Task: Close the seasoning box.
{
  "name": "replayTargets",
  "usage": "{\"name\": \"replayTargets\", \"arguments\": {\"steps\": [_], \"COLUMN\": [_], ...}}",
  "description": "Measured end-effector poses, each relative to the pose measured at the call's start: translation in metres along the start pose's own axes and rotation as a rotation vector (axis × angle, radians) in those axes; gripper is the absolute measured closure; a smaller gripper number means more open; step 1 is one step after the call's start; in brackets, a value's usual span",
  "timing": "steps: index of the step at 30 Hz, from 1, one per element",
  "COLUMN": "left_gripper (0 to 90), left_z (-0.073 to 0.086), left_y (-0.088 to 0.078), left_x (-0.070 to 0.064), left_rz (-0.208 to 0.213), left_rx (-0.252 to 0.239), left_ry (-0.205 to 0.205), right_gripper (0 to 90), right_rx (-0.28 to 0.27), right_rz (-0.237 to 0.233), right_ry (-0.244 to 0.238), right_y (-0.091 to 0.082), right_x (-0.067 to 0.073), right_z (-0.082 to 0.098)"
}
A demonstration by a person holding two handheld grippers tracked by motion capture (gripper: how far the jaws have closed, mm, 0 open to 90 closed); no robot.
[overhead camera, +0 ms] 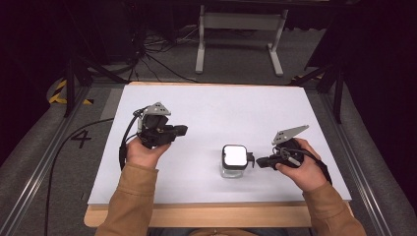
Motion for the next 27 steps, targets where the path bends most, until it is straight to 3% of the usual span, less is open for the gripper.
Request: {"name": "replayTargets", "arguments": {"steps": [1,6,12,21,27], "left_gripper": [87.2,87.2,87.2,87.2,87.2], "left_z": [0.000,0.001,0.002,0.003,0.005], "left_y": [0.000,0.002,0.005,0.006,0.004], "left_x": [0.000,-0.001,-0.002,-0.003,-0.001], "left_rz": [-0.001,0.001,-0.001,-0.001,-0.008], "left_rx": [0.000,0.000,0.018,0.021,0.025], "left_ry": [-0.002,-0.013,0.002,-0.003,0.005], "right_gripper": [90.0,90.0,90.0,90.0,90.0], "right_rx": [0.029,0.074,0.094,0.082,0.058], "right_rz": [-0.019,-0.045,-0.050,-0.043,-0.014], "right_ry": [-0.002,0.007,0.021,0.030,0.036], "right_y": [0.005,0.014,0.026,0.032,0.031], "right_x": [0.001,0.002,-0.001,-0.007,-0.014], "right_z": [0.003,0.008,0.013,0.015,0.013]}}
Point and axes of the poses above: each handheld gripper's, and its own axes: y roughly forward along the jaws, z roughly out of its underside, x roughly to its left, the point moved 8 cm from there along y, roughly forward along the jaws, and after that the axes turned 12 degrees about -y, right-handed, at the moved point
